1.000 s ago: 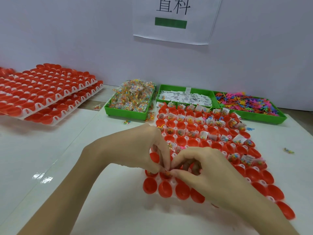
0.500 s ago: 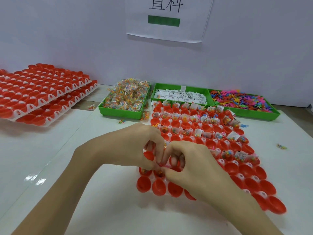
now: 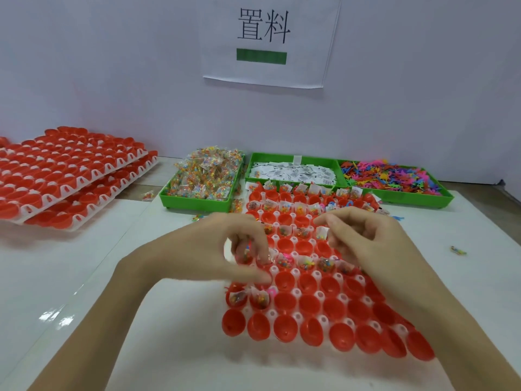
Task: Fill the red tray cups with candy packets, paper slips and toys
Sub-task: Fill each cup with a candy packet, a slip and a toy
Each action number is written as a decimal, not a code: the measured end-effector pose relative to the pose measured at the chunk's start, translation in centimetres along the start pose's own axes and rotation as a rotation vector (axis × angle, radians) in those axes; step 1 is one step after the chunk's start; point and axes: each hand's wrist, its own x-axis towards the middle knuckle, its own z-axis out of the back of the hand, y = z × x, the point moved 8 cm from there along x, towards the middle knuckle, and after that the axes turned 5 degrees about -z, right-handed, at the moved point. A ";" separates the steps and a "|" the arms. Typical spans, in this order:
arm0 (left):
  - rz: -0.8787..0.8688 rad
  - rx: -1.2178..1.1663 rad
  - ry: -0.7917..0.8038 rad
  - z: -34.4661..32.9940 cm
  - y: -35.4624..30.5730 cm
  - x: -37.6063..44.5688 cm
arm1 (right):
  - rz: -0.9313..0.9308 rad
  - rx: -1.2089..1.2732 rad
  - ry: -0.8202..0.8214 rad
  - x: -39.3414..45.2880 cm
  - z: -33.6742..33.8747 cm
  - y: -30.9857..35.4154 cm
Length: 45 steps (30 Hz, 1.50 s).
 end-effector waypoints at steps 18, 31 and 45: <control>0.221 0.574 -0.658 5.4 11.1 -2.2 | -0.010 0.070 -0.027 0.6 0.9 -1.0; 0.127 0.640 -0.904 6.5 7.9 -3.0 | 0.027 0.034 -0.084 0.8 2.7 -0.7; -0.029 0.574 -0.846 3.7 4.7 -0.3 | 0.045 -0.782 -0.050 15.2 4.5 1.2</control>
